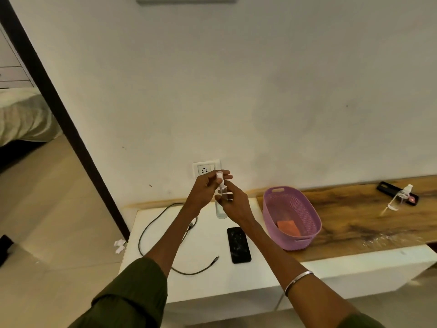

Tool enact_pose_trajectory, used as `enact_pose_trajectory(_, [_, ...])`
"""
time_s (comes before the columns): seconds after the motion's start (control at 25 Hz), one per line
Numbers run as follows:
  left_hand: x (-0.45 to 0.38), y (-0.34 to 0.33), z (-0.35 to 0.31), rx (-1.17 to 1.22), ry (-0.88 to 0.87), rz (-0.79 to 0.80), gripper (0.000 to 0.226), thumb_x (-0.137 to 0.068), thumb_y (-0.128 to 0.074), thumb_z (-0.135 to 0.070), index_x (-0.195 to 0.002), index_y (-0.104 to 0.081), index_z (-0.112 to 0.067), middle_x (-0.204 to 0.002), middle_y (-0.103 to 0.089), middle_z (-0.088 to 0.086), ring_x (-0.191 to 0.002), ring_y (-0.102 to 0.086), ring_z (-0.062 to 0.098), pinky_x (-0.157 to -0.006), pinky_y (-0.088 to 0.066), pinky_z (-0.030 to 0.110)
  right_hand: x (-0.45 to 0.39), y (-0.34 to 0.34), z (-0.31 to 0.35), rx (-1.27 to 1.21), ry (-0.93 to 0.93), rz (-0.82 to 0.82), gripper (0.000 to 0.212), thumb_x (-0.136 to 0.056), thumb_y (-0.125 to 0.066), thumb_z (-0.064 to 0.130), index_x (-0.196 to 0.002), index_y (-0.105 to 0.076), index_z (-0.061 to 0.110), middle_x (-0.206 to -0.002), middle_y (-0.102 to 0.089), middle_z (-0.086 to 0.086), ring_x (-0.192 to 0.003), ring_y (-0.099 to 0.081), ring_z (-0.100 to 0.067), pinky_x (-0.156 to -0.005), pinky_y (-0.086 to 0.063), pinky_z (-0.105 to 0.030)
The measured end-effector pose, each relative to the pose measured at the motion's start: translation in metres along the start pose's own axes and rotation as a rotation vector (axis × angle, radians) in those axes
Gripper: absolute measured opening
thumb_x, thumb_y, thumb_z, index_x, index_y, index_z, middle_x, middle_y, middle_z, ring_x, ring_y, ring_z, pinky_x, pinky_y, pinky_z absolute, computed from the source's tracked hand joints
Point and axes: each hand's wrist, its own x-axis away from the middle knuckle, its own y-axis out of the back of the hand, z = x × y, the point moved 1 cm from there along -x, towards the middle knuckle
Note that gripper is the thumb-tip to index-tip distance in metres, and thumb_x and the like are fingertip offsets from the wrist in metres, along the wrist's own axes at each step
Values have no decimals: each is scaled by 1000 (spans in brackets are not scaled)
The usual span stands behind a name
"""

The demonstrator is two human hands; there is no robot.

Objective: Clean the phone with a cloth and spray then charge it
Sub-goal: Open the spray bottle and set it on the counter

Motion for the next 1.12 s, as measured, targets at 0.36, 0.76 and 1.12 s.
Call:
enact_pose_trajectory(0.36, [-3, -30, -8, 126, 32, -568, 15, -80, -81, -19, -95, -80, -19, -85, -78, -4, -82, -71, -1, -74, -53, 13, 20, -10, -8, 55, -52, -144, 53, -78, -75, 32, -128, -58, 26, -102, -67, -2, -88, -63, -15, -77, -49, -25])
enact_pose_trajectory(0.76, [-3, -7, 26, -87, 47, -542, 24, -82, -79, -20, -106, -77, -15, -100, -76, 2, -91, -71, 13, -78, -54, 19, 27, 2, -36, -33, -42, -173, 51, -79, -75, 31, -125, -54, 27, -115, -65, 6, -94, -58, -5, -86, -57, -32])
enact_pose_trajectory(1.12, [34, -11, 156, -363, 194, -467, 13, -78, -80, -15, -87, -74, -21, -86, -74, -12, -80, -68, 10, -75, -54, 28, 29, 5, -83, -126, -26, -85, 66, -80, -73, 26, -129, -38, 53, -111, -58, 33, -101, -60, 4, -80, -52, -11])
